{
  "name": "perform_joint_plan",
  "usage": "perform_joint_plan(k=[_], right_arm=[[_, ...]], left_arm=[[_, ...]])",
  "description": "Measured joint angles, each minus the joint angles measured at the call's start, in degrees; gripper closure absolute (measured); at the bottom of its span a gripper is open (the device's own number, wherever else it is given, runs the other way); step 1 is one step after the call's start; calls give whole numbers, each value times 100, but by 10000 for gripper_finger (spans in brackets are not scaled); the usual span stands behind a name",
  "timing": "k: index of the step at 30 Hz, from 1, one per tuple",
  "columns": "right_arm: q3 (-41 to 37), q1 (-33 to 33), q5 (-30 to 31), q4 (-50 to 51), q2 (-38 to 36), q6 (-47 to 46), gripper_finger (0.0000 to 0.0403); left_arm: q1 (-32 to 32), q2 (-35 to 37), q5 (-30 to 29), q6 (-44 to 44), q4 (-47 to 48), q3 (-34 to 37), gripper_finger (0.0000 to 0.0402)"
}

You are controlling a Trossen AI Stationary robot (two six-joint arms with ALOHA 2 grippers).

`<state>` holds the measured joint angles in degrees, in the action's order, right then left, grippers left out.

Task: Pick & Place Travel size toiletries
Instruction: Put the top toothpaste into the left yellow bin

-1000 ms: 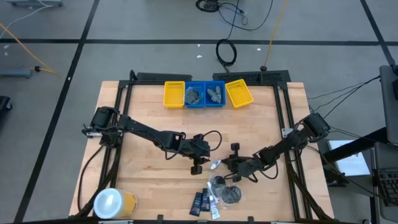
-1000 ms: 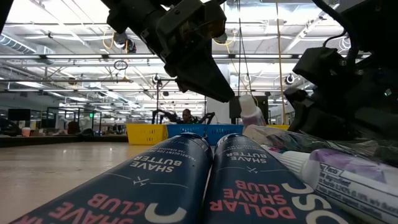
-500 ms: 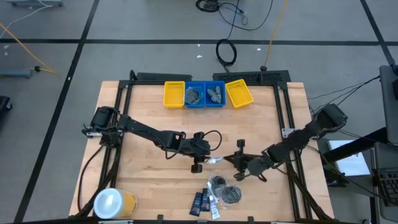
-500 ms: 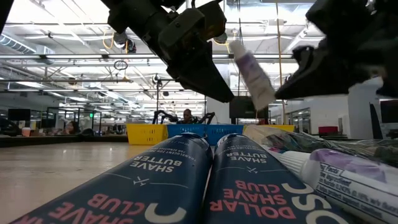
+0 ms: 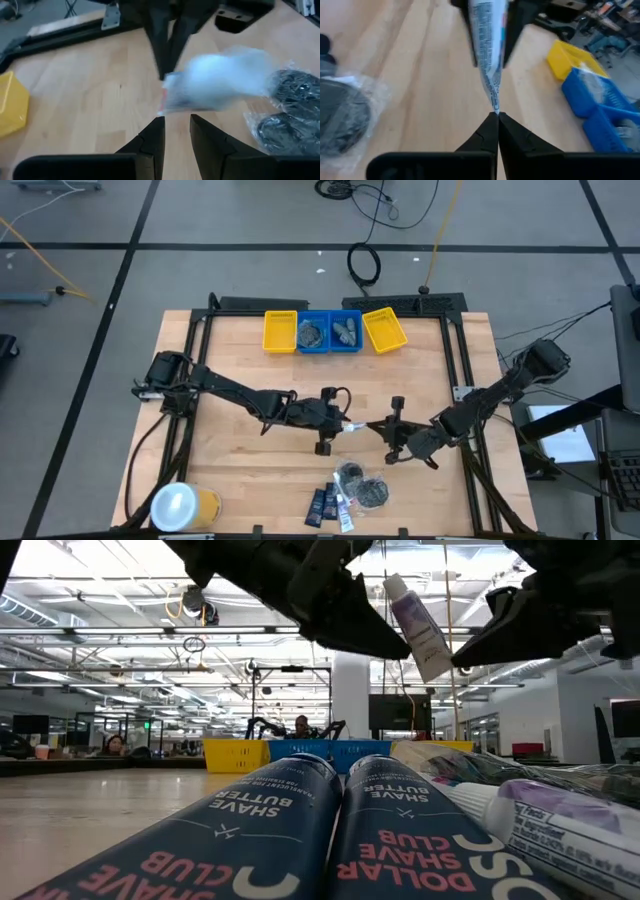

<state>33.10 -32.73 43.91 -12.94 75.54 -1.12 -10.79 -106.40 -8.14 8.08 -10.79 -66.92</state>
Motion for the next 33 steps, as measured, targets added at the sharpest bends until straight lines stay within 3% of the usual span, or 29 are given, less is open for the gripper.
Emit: perform_joint_plan(k=[8, 15, 33], right_arm=[[2, 2, 110, 98, -387, 105, 403], [2, 2, 109, 76, -427, 89, 403], [0, 2, 107, -69, -425, 137, 403]], left_arm=[[-132, 364, -5, 364, 2, 0, 309], [-214, 802, -349, 618, -79, 0, 309], [-233, 745, -396, 708, -281, -4, 317]])
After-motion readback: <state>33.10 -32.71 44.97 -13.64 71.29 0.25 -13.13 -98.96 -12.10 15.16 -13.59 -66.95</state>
